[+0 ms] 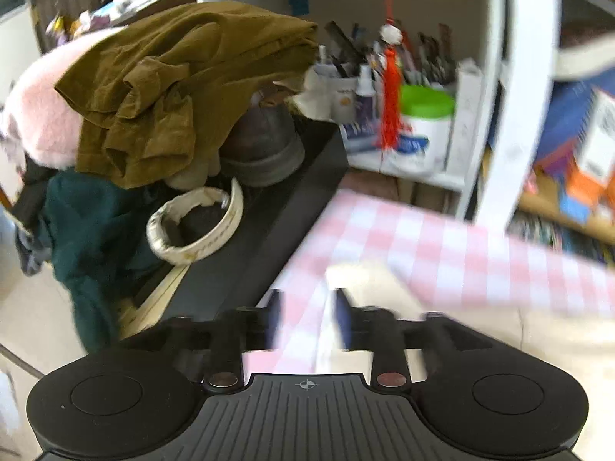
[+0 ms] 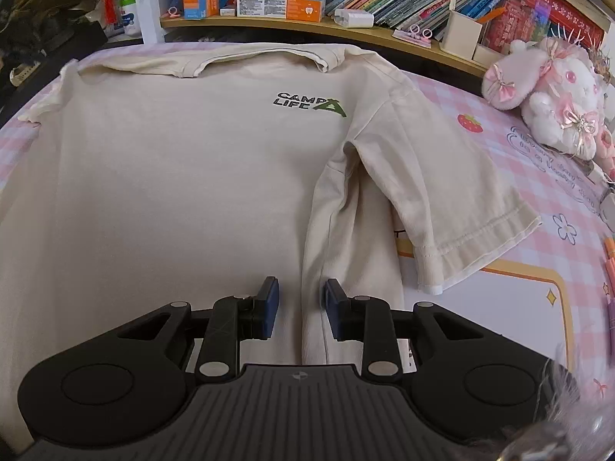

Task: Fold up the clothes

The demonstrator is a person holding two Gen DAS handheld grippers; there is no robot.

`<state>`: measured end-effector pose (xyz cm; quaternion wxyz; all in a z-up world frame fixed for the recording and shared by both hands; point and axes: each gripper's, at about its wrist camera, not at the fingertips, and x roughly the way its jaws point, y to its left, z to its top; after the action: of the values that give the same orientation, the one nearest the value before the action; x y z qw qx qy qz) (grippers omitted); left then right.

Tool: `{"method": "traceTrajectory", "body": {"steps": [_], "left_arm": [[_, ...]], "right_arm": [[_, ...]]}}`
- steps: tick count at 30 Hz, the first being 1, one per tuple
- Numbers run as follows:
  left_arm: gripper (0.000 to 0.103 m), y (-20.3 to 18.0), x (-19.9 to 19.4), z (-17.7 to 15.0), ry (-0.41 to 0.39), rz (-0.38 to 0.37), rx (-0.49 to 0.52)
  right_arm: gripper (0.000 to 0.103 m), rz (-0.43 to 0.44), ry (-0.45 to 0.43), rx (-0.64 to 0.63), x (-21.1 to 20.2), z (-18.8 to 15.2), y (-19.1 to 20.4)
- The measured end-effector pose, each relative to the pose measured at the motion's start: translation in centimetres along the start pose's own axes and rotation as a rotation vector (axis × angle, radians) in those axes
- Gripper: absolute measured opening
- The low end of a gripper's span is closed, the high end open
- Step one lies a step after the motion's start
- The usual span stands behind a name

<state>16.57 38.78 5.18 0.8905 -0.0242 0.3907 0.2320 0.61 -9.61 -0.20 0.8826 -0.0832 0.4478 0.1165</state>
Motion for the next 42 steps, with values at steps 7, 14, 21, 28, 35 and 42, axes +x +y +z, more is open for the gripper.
{"method": "traceTrajectory", "body": {"steps": [7, 14, 21, 28, 35, 42], "left_arm": [[0.066, -1.2, -8.6, -9.4, 0.029, -0.254, 0.137], [0.066, -4.4, -14.8, -20.1, 0.107, -0.367, 0.266], [0.066, -3.2, -17.1, -22.9, 0.096, -0.331, 0.224], [0.051, -0.6, -17.0, -24.0, 0.162, -0.343, 0.105], [0.0, 1.5, -17.1, -23.9, 0.162, -0.363, 0.057], [0.0, 3.9, -17.3, -23.1, 0.13, -0.332, 0.075]], "right_arm": [[0.028, -0.002, -0.023, 0.019, -0.1, -0.4, -0.2], [0.037, -0.053, -0.036, 0.082, -3.1, -1.6, -2.9], [0.039, -0.069, 0.025, 0.117, -6.5, -5.7, -4.9], [0.038, -0.072, 0.079, 0.223, -7.9, -9.5, -6.0], [0.022, -0.029, 0.096, 0.262, -8.3, -10.0, -5.7], [0.037, -0.013, 0.086, 0.216, -9.3, -9.9, -4.3]]}}
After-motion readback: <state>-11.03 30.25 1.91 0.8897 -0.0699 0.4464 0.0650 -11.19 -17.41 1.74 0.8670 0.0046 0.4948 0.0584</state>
